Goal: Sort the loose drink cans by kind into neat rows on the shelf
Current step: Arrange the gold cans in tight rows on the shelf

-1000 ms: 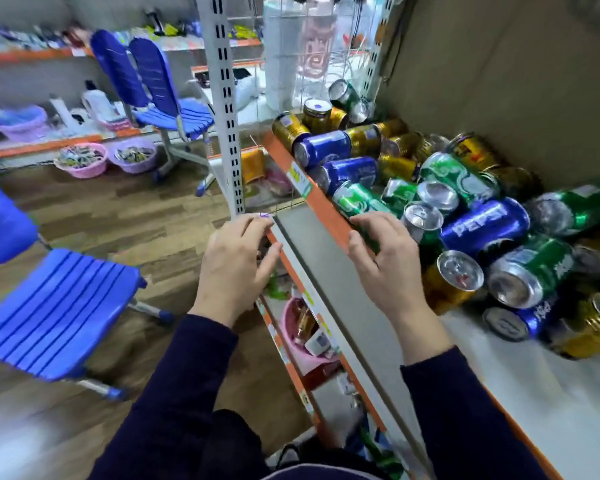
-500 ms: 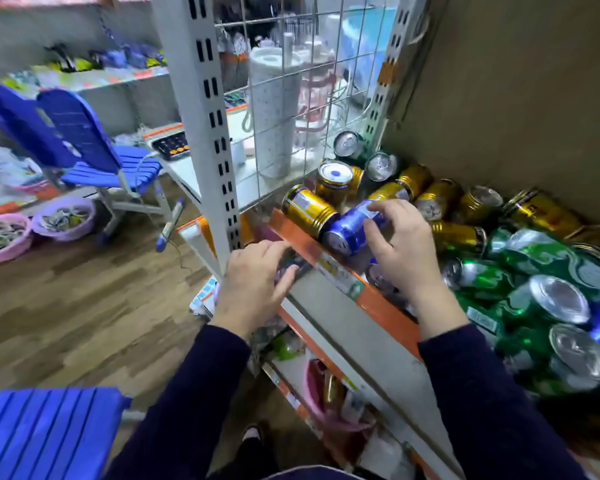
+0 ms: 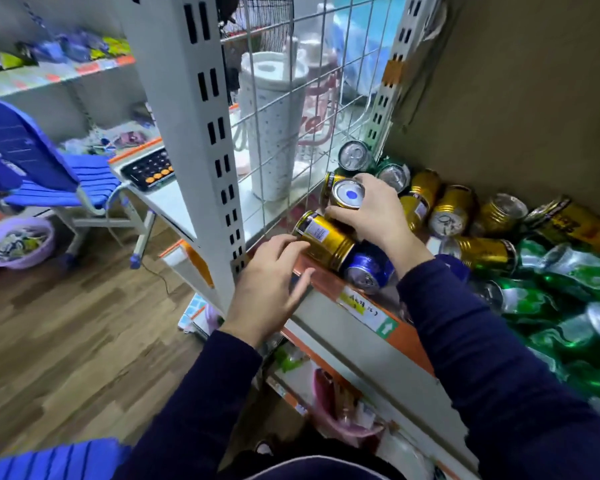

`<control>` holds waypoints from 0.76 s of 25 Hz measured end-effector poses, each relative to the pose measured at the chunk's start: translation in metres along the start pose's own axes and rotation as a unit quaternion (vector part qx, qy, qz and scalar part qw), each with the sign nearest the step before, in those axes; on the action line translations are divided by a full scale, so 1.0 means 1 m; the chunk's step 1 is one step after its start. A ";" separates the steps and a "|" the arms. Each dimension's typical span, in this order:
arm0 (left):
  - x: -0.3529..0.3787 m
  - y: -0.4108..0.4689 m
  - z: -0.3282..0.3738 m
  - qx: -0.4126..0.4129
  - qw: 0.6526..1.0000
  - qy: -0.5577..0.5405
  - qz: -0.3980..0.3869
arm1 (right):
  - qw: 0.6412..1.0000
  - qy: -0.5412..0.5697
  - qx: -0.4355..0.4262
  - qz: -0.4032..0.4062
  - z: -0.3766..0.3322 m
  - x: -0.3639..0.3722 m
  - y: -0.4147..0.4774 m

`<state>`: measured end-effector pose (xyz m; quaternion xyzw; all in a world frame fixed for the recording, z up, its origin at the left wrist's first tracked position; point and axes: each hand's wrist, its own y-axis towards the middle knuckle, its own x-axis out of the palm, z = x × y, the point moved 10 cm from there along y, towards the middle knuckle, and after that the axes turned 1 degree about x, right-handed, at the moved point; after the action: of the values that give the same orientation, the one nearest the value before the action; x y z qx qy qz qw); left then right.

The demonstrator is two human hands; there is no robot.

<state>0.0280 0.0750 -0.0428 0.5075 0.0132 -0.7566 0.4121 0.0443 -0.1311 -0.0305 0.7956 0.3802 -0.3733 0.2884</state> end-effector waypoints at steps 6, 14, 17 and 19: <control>0.039 0.045 0.025 0.080 0.984 0.095 -0.124 | 0.963 0.197 0.021 0.184 0.026 -0.099 -0.039; 0.062 0.081 0.032 0.122 0.974 0.105 -0.157 | 0.937 0.226 0.102 0.246 0.080 -0.148 -0.124; 0.050 0.089 0.031 0.084 0.990 0.056 -0.094 | 0.924 0.226 0.128 0.281 0.086 -0.155 -0.155; 0.034 0.091 0.030 0.062 0.997 -0.013 -0.037 | 0.918 0.228 0.135 0.295 0.084 -0.154 -0.173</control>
<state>0.0584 -0.0191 -0.0187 0.5212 -0.0200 -0.7772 0.3520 -0.1956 -0.1595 0.0175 0.9667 0.1295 -0.1272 0.1804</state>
